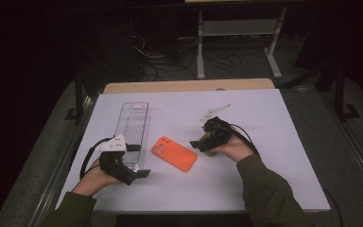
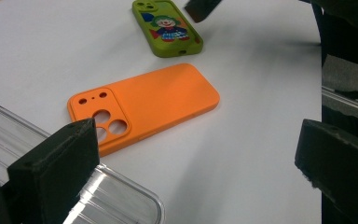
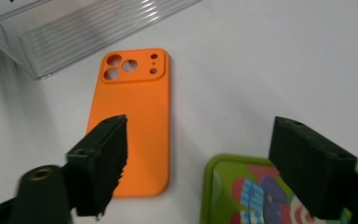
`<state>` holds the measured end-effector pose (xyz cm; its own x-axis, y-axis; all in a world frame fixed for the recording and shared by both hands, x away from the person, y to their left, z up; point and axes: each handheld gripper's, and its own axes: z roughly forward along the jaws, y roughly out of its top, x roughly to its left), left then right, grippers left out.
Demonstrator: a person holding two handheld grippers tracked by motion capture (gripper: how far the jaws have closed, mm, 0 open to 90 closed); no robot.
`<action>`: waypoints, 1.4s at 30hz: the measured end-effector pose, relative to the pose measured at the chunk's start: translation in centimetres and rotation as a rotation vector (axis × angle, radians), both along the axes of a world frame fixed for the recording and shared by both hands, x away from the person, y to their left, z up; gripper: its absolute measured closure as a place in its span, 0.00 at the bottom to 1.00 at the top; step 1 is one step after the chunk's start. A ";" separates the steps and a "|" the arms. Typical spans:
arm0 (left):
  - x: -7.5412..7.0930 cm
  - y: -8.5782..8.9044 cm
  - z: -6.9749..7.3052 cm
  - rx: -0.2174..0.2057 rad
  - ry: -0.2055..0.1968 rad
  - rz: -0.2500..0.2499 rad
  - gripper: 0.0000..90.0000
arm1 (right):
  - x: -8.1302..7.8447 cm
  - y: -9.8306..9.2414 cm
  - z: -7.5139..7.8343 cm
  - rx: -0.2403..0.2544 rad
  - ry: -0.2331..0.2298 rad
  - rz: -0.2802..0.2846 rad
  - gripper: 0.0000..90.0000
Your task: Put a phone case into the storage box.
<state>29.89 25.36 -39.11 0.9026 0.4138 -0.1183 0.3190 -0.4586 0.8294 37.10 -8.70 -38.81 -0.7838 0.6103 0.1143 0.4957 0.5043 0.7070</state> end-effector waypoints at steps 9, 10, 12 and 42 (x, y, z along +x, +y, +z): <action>-0.3 0.1 0.1 0.001 -0.001 0.008 0.00 | -3.5 -3.9 -0.8 0.029 -0.062 -0.030 0.01; -0.3 0.1 0.1 0.007 -0.005 0.005 0.00 | -3.5 -3.9 -0.8 0.029 -0.062 -0.030 0.01; -0.3 0.1 0.2 0.010 -0.007 0.006 0.00 | -4.3 -4.5 -1.0 0.033 -0.071 -0.044 0.00; -0.2 0.3 0.1 -0.004 0.007 0.020 0.00 | -5.3 -5.0 -0.6 0.024 -0.086 -0.028 0.00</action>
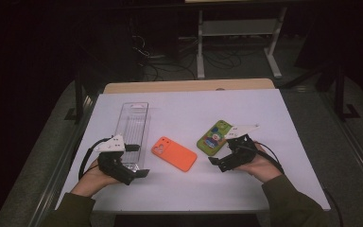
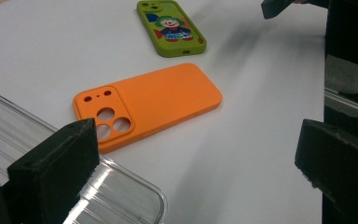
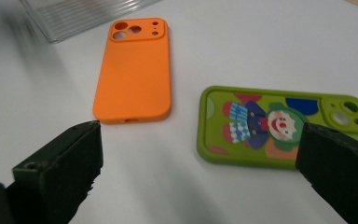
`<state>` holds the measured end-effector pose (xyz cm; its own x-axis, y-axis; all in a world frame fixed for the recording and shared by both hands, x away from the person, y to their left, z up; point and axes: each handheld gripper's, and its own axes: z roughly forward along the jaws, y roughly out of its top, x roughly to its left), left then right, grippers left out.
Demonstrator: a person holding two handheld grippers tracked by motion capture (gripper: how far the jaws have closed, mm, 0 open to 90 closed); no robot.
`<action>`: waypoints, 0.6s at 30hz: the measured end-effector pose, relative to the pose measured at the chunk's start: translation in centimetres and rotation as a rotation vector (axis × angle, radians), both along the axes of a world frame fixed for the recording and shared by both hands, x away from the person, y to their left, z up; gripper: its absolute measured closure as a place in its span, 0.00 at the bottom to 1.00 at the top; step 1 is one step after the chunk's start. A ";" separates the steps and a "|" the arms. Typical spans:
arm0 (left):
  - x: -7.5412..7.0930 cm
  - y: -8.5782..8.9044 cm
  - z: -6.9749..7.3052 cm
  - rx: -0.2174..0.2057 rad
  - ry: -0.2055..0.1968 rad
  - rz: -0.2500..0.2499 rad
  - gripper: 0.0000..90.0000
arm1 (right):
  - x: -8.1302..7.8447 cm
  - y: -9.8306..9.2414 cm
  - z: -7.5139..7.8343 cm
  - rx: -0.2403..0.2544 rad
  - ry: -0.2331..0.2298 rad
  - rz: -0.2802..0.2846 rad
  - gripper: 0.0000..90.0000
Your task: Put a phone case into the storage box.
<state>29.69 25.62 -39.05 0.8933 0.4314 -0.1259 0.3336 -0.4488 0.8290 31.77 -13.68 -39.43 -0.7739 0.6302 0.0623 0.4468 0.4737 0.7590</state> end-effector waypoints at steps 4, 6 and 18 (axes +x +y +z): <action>0.1 0.1 0.0 0.000 -0.004 -0.003 0.00 | 0.8 1.2 0.5 -0.017 0.017 0.016 0.00; 0.2 0.1 0.1 -0.006 -0.003 0.000 0.00 | 1.2 1.8 0.6 -0.023 0.018 0.020 0.00; 0.2 -0.2 0.2 -0.017 -0.001 0.007 0.00 | 3.2 5.7 1.0 -0.096 0.075 0.051 0.00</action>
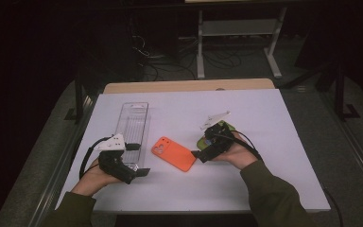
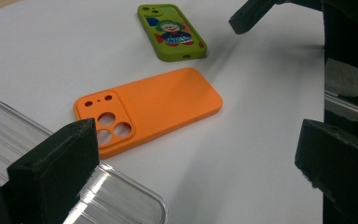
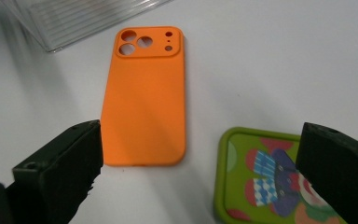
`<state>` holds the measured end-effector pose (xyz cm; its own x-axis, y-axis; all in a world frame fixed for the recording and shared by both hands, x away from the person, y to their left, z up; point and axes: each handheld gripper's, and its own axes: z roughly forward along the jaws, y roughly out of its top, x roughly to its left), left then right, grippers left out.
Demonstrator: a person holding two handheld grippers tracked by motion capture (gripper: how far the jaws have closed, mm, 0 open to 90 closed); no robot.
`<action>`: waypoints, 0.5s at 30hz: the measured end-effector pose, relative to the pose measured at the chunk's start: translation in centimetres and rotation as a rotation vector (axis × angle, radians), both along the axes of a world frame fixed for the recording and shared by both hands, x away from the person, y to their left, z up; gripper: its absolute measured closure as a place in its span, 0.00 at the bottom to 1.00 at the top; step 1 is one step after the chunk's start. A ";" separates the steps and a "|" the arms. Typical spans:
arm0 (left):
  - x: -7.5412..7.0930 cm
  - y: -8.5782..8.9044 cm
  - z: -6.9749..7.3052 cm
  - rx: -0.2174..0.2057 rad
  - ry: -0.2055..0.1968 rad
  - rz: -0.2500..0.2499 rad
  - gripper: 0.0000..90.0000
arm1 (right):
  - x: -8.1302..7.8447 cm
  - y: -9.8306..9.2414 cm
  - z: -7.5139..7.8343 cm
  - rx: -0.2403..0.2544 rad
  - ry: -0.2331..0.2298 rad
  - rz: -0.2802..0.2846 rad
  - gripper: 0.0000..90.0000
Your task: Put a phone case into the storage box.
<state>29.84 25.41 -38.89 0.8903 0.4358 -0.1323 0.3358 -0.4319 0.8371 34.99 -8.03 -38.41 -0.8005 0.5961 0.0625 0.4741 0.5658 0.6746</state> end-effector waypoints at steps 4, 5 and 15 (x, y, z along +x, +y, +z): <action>0.0 0.0 0.0 -0.003 -0.005 0.000 0.00 | 0.6 1.6 -0.1 -0.028 0.018 0.012 0.00; 0.0 0.0 0.0 -0.002 -0.006 0.000 0.00 | 0.8 2.0 -0.2 -0.029 0.026 0.014 0.00; 0.0 0.1 0.0 0.000 -0.007 -0.003 0.00 | 2.0 5.8 -2.1 -0.115 0.058 0.050 0.00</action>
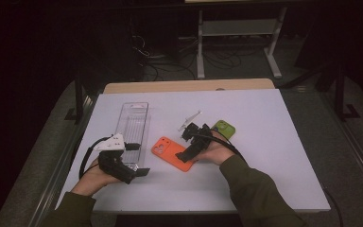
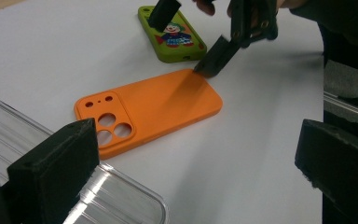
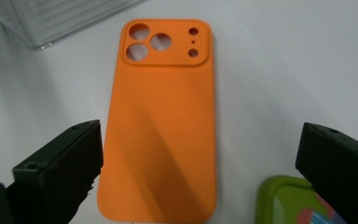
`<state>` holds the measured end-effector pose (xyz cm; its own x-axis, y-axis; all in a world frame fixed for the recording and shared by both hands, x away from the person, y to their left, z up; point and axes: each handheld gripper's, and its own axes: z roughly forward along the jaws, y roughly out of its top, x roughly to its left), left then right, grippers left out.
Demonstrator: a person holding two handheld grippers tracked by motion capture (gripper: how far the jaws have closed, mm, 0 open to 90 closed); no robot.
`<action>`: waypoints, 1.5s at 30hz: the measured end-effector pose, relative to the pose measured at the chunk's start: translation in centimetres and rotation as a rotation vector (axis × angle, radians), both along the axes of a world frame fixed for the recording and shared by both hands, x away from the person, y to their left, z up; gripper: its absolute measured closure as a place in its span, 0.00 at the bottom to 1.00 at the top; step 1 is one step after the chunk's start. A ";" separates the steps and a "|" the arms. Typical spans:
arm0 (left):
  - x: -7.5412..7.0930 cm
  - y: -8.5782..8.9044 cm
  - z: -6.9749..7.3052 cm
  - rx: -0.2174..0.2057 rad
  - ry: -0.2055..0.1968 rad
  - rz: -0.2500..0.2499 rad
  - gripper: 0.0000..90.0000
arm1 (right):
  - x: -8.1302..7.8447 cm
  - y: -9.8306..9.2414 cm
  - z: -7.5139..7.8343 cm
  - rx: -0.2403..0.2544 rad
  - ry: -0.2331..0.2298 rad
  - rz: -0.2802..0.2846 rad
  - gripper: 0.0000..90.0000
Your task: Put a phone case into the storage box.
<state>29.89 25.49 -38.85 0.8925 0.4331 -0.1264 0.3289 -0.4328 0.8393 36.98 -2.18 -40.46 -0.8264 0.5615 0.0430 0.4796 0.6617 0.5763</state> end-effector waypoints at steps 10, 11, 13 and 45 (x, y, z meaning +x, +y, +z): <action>0.0 0.0 0.0 -0.002 0.002 0.000 0.00 | 0.0 2.4 -1.9 -0.054 0.039 0.027 0.01; 0.0 0.0 0.0 0.002 0.003 0.000 0.00 | 0.0 2.4 -1.9 -0.054 0.039 0.027 0.01; 0.0 0.1 0.0 -0.001 0.006 0.004 0.00 | -0.2 2.8 -2.5 -0.084 0.042 0.030 0.01; 0.3 0.1 0.1 0.017 -0.005 -0.001 0.00 | -0.6 2.4 -2.3 -0.086 0.031 0.066 0.17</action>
<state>30.21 25.60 -38.74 0.8937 0.4339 -0.1144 0.3239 -0.4473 0.8337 36.43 0.23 -42.81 -0.8605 0.5089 0.0226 0.4502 0.7389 0.5014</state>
